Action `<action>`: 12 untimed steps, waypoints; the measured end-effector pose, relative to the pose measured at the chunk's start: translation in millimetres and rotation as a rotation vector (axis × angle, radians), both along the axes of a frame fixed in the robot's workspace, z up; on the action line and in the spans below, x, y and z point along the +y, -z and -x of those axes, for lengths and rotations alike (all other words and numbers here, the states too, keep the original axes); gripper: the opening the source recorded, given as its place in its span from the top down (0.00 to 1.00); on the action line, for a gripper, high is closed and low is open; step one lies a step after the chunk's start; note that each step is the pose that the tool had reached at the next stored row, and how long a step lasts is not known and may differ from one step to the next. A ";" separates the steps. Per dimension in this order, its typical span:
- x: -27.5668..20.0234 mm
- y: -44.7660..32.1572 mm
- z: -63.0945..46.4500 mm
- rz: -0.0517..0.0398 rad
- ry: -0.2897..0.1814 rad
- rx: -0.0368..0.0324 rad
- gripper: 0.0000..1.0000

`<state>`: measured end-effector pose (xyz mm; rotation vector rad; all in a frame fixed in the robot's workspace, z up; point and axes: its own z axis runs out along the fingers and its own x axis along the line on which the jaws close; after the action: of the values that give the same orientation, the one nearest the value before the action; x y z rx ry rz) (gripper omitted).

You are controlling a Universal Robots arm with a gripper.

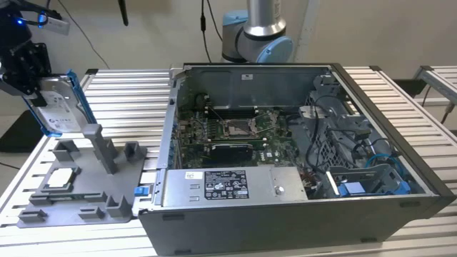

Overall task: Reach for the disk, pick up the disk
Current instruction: 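Pick up the disk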

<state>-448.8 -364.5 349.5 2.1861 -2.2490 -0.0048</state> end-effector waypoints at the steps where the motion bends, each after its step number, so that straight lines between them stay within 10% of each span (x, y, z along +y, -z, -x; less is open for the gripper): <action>1: 0.0 -4.3 0.0 0.0006 0.000 0.0001 1.00; 12: 0.0 -49.2 0.0 0.0070 0.000 0.0000 1.00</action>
<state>-448.8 -364.5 398.7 2.1827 -2.2455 0.0030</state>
